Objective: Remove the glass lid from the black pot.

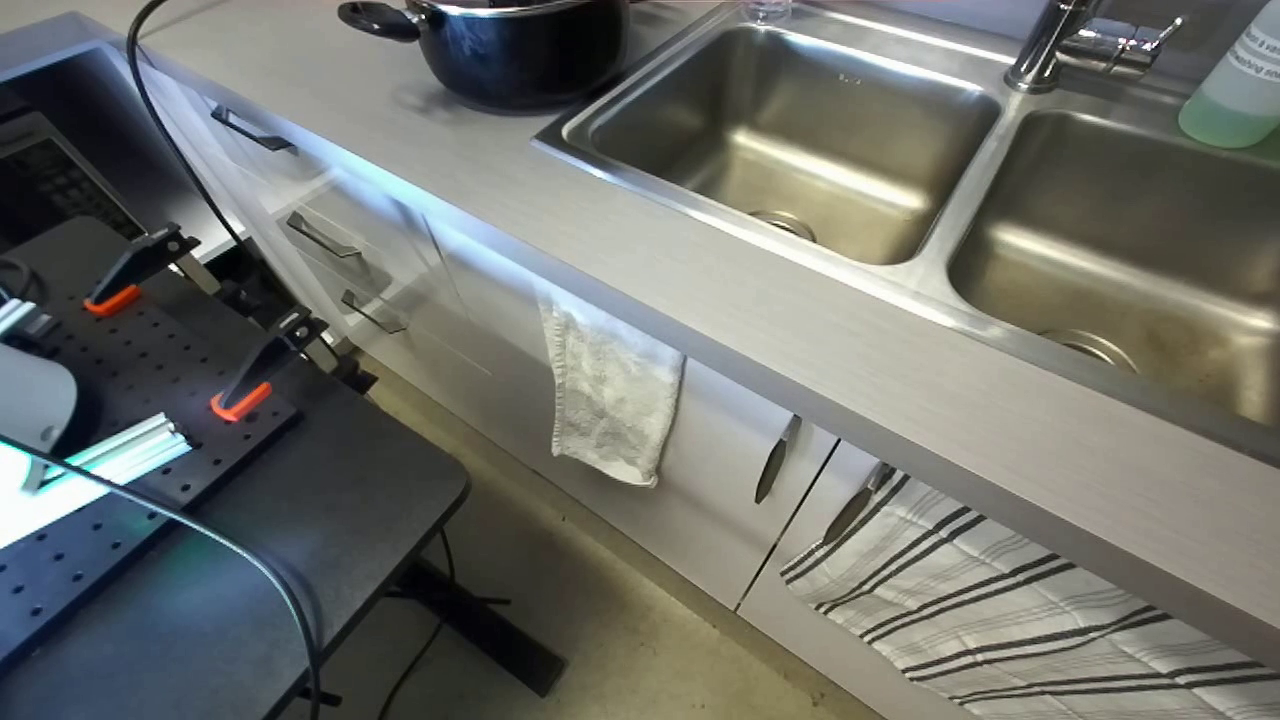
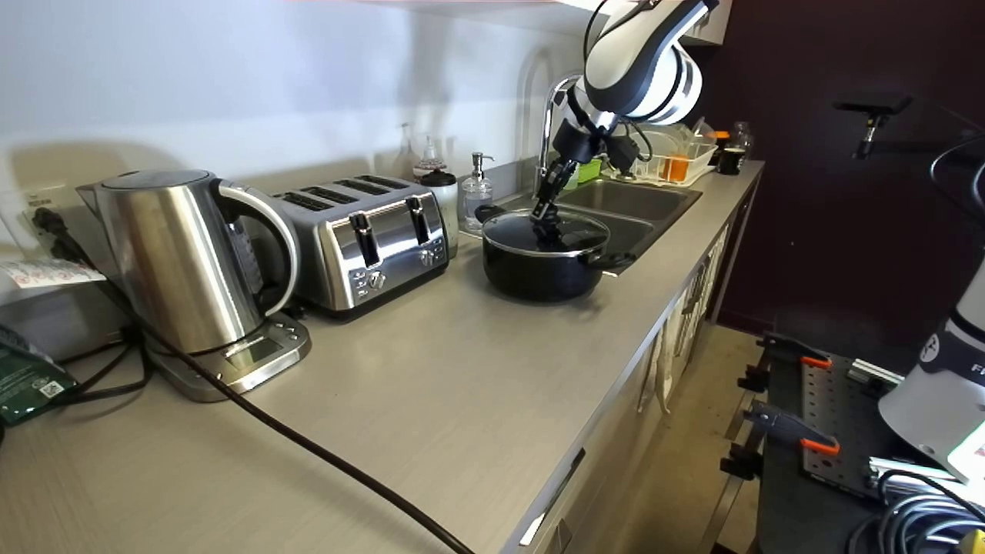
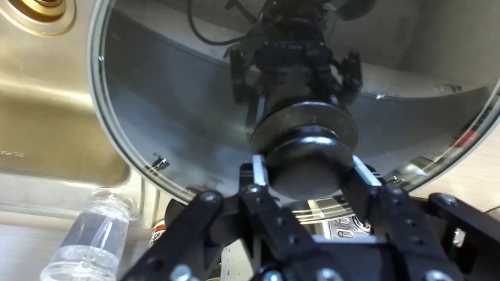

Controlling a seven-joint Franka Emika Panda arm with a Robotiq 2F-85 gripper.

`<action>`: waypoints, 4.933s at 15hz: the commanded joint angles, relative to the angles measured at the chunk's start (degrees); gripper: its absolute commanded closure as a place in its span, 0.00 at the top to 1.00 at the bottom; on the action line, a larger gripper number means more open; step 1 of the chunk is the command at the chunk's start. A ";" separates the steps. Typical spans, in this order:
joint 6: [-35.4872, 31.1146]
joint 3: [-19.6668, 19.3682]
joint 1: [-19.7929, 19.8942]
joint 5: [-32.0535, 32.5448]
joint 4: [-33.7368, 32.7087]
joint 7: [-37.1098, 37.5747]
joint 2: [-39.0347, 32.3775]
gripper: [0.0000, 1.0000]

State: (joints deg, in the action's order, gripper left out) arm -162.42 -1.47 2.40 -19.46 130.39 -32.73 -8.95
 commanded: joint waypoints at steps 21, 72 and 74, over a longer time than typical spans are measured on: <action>-1.37 4.62 -1.48 -9.09 8.94 -10.20 10.78 0.25; -9.13 16.00 -8.22 19.33 7.69 10.24 -6.95 0.25; -9.20 16.02 -8.54 20.09 6.98 11.40 -7.52 0.25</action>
State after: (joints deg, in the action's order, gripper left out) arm -171.16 14.63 -5.93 -2.12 139.04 -24.25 -15.02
